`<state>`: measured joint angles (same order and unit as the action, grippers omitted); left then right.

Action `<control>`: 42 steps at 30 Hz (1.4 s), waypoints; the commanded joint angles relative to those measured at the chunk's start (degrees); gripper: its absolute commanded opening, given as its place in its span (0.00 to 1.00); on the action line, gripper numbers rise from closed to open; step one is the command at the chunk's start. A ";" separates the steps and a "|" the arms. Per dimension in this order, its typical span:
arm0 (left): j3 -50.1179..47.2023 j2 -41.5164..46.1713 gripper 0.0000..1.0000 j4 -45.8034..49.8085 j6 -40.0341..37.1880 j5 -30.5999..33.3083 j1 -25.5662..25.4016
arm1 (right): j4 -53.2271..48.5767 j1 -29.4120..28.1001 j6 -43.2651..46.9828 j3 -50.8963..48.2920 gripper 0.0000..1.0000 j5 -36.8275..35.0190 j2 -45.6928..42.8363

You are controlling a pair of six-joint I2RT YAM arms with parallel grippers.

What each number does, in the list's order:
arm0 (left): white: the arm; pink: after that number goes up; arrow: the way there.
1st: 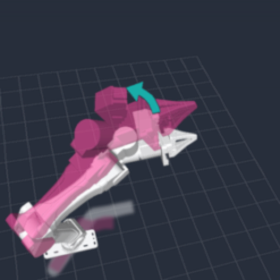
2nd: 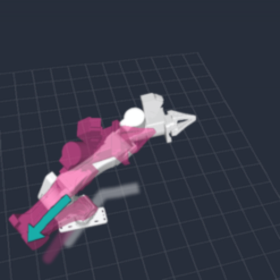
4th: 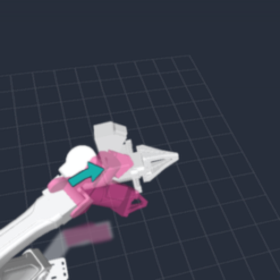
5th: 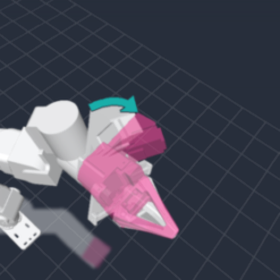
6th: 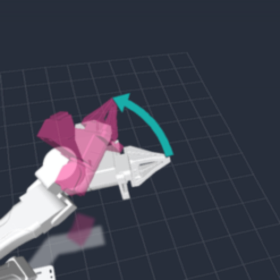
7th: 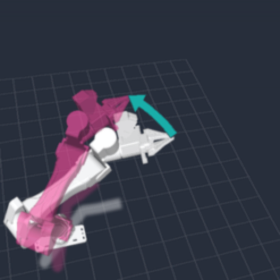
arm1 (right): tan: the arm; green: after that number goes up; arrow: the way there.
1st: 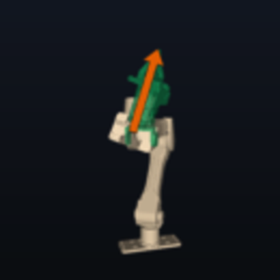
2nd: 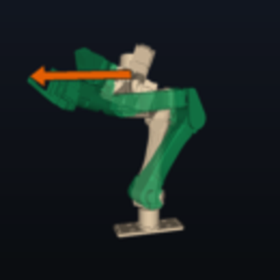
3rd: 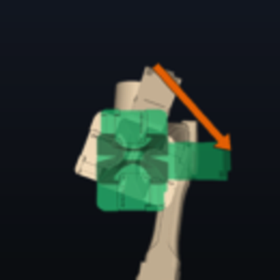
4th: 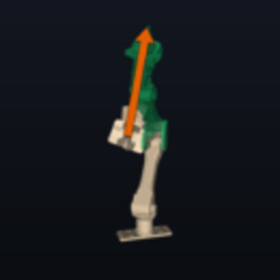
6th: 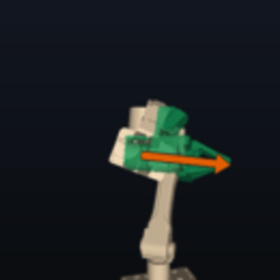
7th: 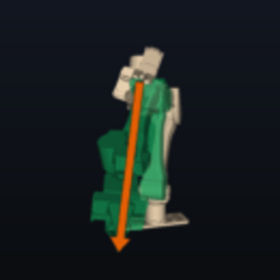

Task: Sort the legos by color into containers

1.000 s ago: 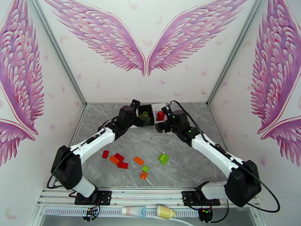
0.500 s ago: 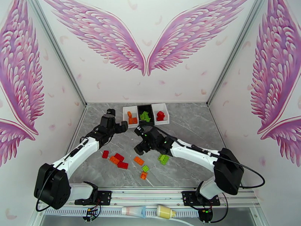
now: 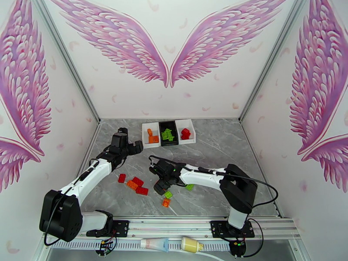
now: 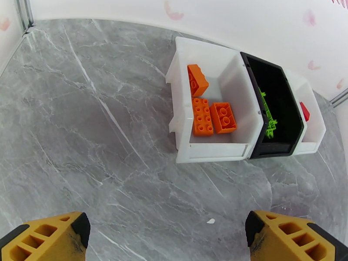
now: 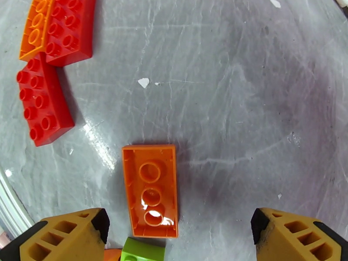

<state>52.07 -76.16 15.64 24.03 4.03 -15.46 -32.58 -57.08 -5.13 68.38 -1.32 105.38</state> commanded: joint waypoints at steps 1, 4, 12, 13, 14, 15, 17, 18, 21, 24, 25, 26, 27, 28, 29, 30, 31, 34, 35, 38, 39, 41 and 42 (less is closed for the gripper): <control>-0.49 0.45 0.99 0.27 -1.00 -0.78 0.22 | -4.15 -0.69 -1.87 2.57 0.91 -0.53 2.42; -0.79 -0.02 0.99 0.09 -1.26 -1.04 0.24 | -4.55 -0.84 -2.84 3.44 0.89 0.17 3.46; -1.13 -0.79 0.99 -0.76 -1.80 -1.43 0.30 | -5.20 -0.93 -6.01 5.59 0.73 -0.06 6.16; -1.19 -0.74 0.99 -1.04 -1.84 -1.69 0.26 | -5.13 -0.93 -6.20 5.54 0.69 -0.23 6.39; -1.20 -0.75 0.99 -1.33 -1.80 -1.87 0.26 | -5.13 -0.93 -6.37 5.58 0.65 -0.66 6.64; -1.22 -0.83 0.99 -1.33 -1.80 -2.02 0.30 | -5.26 -0.95 -6.47 5.72 0.62 -1.06 6.87; -0.78 -0.91 0.99 -0.96 -2.10 -2.39 0.43 | -5.72 -0.93 -6.42 6.13 0.55 -1.87 7.48; -0.71 -0.92 0.99 -0.90 -2.23 -2.58 0.35 | -5.78 -0.93 -6.55 6.24 0.53 -2.14 7.66; -0.63 -0.90 0.99 -0.83 -2.72 -2.80 0.42 | -5.83 -0.93 -6.74 6.24 0.45 -2.58 7.99; -0.75 -0.92 0.99 -0.89 -3.03 -2.86 0.44 | -6.01 -0.93 -7.29 6.20 0.31 -3.33 7.92; -0.83 -0.87 0.99 -0.89 -3.11 -2.85 0.43 | -5.85 -0.87 -7.69 6.09 0.28 -3.27 7.78; -0.94 -0.79 0.99 -0.87 -3.18 -2.97 0.43 | -5.54 -0.81 -8.26 5.96 0.26 -3.12 7.63; -1.00 -0.59 0.99 -1.07 -3.28 -3.08 0.43 | -5.31 -0.68 -8.78 5.74 0.23 -2.77 7.41; -1.31 -0.42 0.99 -1.50 -3.33 -3.39 0.44 | -4.99 -0.54 -9.20 5.71 0.22 -2.44 7.26; -1.68 0.06 0.99 -2.17 -3.44 -3.77 0.45 | -4.80 -0.35 -9.61 5.64 0.21 -2.24 7.08; -2.22 0.53 0.99 -2.87 -3.62 -4.09 0.48 | -4.50 -0.10 -9.94 5.57 0.20 -2.17 6.58; -2.66 1.09 0.99 -3.54 -3.79 -4.33 0.46 | -4.15 0.07 -10.21 5.41 0.20 -2.15 6.19; -4.26 3.00 0.99 -5.43 -4.97 -4.98 0.43 | -2.25 1.23 -11.24 4.38 0.20 -1.94 3.81; -4.83 3.85 0.99 -6.14 -5.64 -5.30 0.50 | -1.42 1.88 -11.63 3.84 0.20 -1.83 2.87; -6.90 6.64 0.99 -8.37 -7.88 -6.35 0.17 | 1.41 3.89 -12.60 2.52 0.20 -1.48 0.12; -7.64 7.67 0.99 -9.21 -8.66 -6.65 0.00 | 2.48 4.60 -12.85 2.16 0.20 -1.40 -0.77; -9.19 9.59 0.99 -10.92 -10.19 -7.19 -0.44 | 4.54 6.31 -12.83 1.98 0.21 -1.23 -2.23; -10.01 10.58 0.99 -11.74 -11.00 -7.28 -0.53 | 5.97 7.50 -12.37 1.94 0.21 -1.43 -2.93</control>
<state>44.18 -68.82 8.23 16.62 -1.80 -15.55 -32.12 -51.86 -16.58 70.85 -2.83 106.06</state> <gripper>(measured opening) 0.992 0.309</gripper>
